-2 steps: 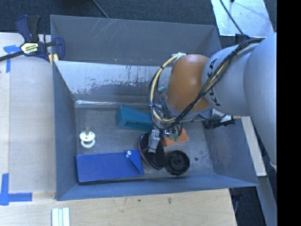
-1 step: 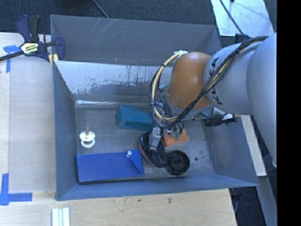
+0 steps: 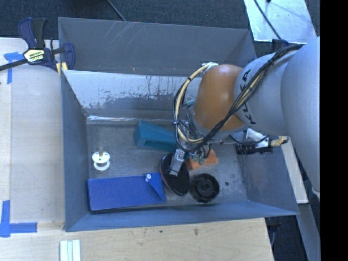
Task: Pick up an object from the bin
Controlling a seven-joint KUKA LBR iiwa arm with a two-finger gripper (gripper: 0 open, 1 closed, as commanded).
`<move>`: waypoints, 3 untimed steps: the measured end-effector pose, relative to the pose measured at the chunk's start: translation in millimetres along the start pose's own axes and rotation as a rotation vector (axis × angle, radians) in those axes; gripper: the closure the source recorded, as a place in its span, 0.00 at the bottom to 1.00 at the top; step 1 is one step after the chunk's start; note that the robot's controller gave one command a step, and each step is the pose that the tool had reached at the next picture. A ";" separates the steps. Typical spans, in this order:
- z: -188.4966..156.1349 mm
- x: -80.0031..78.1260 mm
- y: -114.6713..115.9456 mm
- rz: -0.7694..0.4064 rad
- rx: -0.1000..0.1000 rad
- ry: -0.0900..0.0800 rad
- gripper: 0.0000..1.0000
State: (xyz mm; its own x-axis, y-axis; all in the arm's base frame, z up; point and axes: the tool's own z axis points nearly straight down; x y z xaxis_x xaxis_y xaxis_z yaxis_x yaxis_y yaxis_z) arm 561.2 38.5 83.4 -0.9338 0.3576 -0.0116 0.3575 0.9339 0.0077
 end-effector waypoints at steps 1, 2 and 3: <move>3.4 -13.1 26.4 0.043 -0.005 0.008 1.00; 3.5 -13.1 26.4 0.043 -0.004 0.008 1.00; -18.1 -8.4 35.1 0.028 0.007 0.005 1.00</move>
Offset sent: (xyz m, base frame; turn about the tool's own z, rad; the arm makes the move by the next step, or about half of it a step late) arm 0.0000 0.0000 0.0000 0.0000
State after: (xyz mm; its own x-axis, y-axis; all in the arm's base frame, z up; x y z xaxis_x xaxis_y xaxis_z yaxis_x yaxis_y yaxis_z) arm 581.3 68.2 101.8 -0.9235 0.3836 -0.0067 0.3836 0.9235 0.0005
